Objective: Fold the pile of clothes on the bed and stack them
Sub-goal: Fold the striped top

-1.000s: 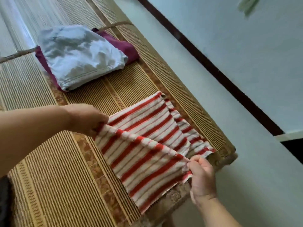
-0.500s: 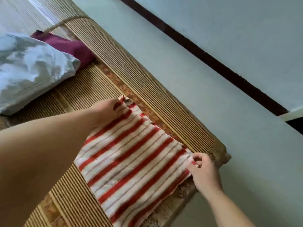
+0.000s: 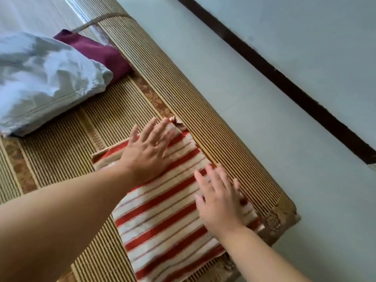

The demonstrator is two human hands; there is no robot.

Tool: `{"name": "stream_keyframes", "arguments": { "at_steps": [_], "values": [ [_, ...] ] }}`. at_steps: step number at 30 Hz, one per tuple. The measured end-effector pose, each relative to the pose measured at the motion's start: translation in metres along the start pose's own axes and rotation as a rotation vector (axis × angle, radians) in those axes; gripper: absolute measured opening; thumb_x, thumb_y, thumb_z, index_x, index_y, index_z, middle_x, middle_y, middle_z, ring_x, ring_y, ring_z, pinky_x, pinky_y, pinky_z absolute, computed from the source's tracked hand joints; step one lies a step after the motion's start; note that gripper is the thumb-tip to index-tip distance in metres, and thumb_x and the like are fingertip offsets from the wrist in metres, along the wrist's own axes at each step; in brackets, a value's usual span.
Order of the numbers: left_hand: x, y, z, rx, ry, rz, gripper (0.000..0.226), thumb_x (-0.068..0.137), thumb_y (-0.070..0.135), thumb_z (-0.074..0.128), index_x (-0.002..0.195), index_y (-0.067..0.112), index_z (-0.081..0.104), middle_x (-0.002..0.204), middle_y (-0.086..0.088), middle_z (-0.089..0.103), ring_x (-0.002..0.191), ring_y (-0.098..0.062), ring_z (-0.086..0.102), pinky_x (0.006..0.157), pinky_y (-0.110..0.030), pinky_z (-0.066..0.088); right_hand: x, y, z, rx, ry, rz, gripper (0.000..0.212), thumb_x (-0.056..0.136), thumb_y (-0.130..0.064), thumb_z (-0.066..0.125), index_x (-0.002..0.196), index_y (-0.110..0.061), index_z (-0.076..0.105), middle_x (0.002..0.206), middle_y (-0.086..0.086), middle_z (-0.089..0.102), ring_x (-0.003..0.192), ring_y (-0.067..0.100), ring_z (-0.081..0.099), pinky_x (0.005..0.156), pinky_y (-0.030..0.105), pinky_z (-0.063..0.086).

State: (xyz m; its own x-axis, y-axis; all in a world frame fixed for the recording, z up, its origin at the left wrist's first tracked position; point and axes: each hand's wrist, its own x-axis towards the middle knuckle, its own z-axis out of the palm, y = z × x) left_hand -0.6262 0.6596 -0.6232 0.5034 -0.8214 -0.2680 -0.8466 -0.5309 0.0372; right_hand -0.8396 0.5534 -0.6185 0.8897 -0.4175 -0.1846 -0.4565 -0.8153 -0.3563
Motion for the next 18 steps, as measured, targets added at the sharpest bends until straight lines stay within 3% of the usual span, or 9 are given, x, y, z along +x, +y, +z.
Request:
{"name": "stream_keyframes", "arguments": {
  "at_steps": [3,5,7,9,11,14,16,18],
  "values": [
    [-0.008,0.003,0.021,-0.033,-0.175,-0.025,0.067,0.077,0.079,-0.006,0.125,0.051,-0.043,0.149,0.01,-0.038,0.137,-0.017,-0.038,0.111,-0.048,-0.021,0.046,-0.005,0.021,-0.078,-0.236,-0.102,0.074,0.09,-0.062,0.021,0.147,-0.034,-0.019,0.152,-0.006,-0.032,0.138,0.02,-0.034,0.106,0.056,-0.02],
    [0.0,0.003,0.029,-0.076,-0.259,-0.062,0.069,0.079,0.079,0.004,0.127,0.055,-0.039,0.149,0.012,-0.037,0.136,-0.015,-0.038,0.109,-0.047,-0.023,0.068,0.003,0.027,-0.173,-0.338,-0.084,0.084,0.083,-0.074,0.01,0.134,-0.032,-0.042,0.141,-0.007,-0.052,0.131,0.021,-0.045,0.101,0.055,-0.025],
    [0.014,-0.002,0.027,-0.123,-0.349,-0.057,0.072,0.085,0.077,0.019,0.136,0.056,-0.027,0.151,0.015,-0.034,0.138,-0.015,-0.035,0.11,-0.048,-0.022,0.081,0.012,0.026,-0.25,-0.439,-0.074,0.092,0.072,-0.082,0.002,0.123,-0.029,-0.053,0.128,-0.01,-0.062,0.124,0.021,-0.052,0.096,0.054,-0.027],
    [0.024,-0.013,0.016,-0.169,-0.368,-0.004,0.071,0.087,0.073,0.028,0.143,0.056,-0.012,0.155,0.018,-0.025,0.143,-0.015,-0.027,0.113,-0.051,-0.015,0.089,0.015,0.02,-0.262,-0.49,-0.062,0.102,0.065,-0.086,0.004,0.129,-0.027,-0.05,0.129,-0.008,-0.062,0.126,0.023,-0.05,0.096,0.055,-0.026],
    [0.022,-0.032,0.004,-0.203,-0.262,-0.003,0.069,0.088,0.07,0.036,0.145,0.056,-0.001,0.159,0.017,-0.011,0.147,-0.018,-0.011,0.116,-0.052,-0.004,0.103,0.007,0.011,-0.182,-0.427,-0.033,0.108,0.068,-0.087,0.015,0.145,-0.027,-0.03,0.146,-0.005,-0.047,0.138,0.023,-0.036,0.103,0.055,-0.018],
    [-0.002,-0.068,-0.001,-0.256,-0.159,-0.338,0.079,0.083,0.069,0.047,0.146,0.051,0.003,0.16,0.007,0.006,0.145,-0.029,0.012,0.114,-0.055,0.013,0.136,-0.011,-0.009,-0.03,-0.259,0.023,0.102,0.077,-0.08,0.038,0.152,-0.028,-0.007,0.161,-0.002,-0.013,0.148,0.026,-0.008,0.113,0.055,-0.001],
    [-0.025,-0.095,0.0,-0.34,-0.215,-0.58,0.078,0.082,0.066,0.054,0.148,0.041,0.019,0.151,-0.005,0.028,0.134,-0.031,0.032,0.108,-0.053,0.032,0.164,-0.026,-0.021,0.081,-0.273,0.047,0.097,0.082,-0.068,0.051,0.153,-0.029,-0.003,0.162,-0.001,-0.003,0.147,0.03,0.0,0.115,0.055,0.008],
    [-0.045,-0.114,0.001,-0.547,-0.269,-0.671,0.063,0.083,0.053,0.063,0.138,0.031,0.041,0.132,-0.004,0.049,0.112,-0.021,0.05,0.093,-0.043,0.049,0.191,-0.04,-0.029,0.125,-0.317,0.072,0.093,0.083,-0.057,0.061,0.153,-0.027,0.007,0.16,0.004,0.012,0.146,0.034,0.009,0.114,0.056,0.016]
  ]
}}
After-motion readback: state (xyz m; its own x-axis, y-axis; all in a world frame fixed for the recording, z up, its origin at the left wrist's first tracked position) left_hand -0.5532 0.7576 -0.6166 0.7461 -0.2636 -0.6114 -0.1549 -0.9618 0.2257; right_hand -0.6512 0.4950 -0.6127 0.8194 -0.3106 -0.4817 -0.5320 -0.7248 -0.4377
